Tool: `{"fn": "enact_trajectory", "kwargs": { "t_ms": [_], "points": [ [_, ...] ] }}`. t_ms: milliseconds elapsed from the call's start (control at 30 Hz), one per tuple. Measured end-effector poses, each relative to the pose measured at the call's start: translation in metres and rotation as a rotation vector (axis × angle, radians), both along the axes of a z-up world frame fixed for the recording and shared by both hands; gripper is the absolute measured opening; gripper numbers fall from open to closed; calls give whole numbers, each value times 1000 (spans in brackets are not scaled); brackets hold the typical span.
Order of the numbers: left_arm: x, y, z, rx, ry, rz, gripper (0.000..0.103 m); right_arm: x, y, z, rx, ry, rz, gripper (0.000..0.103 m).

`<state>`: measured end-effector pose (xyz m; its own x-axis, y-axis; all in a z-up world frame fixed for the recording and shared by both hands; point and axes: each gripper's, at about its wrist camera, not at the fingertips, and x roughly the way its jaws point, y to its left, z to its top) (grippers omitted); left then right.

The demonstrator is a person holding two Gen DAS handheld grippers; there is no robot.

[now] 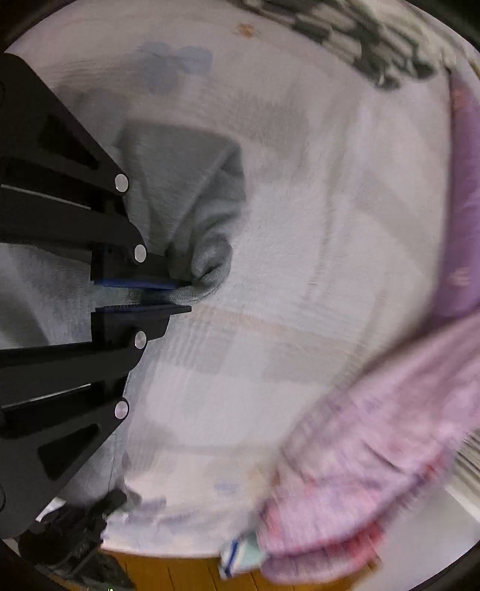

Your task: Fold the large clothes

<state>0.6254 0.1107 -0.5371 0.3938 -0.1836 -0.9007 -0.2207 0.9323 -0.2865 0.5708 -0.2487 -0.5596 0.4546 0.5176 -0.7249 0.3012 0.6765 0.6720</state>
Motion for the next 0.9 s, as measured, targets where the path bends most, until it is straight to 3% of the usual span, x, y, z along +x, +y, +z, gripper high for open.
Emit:
{"fn": "enact_trajectory", "kwargs": {
  "t_ms": [167, 433, 533, 700, 900],
  "points": [
    [-77, 2, 46, -24, -144, 13, 6, -70, 6, 38, 21, -99, 2, 10],
    [-190, 18, 78, -73, -217, -69, 6, -196, 31, 67, -38, -178, -74, 10],
    [-228, 19, 78, -51, -231, -113, 6, -240, 46, 70, -78, -193, -101, 10],
    [-290, 25, 63, -16, -190, -103, 6, -293, 65, 62, -149, -170, -91, 10],
    [-349, 25, 23, 60, -147, -111, 6, -346, 71, 16, -150, -117, -66, 10]
  ]
}}
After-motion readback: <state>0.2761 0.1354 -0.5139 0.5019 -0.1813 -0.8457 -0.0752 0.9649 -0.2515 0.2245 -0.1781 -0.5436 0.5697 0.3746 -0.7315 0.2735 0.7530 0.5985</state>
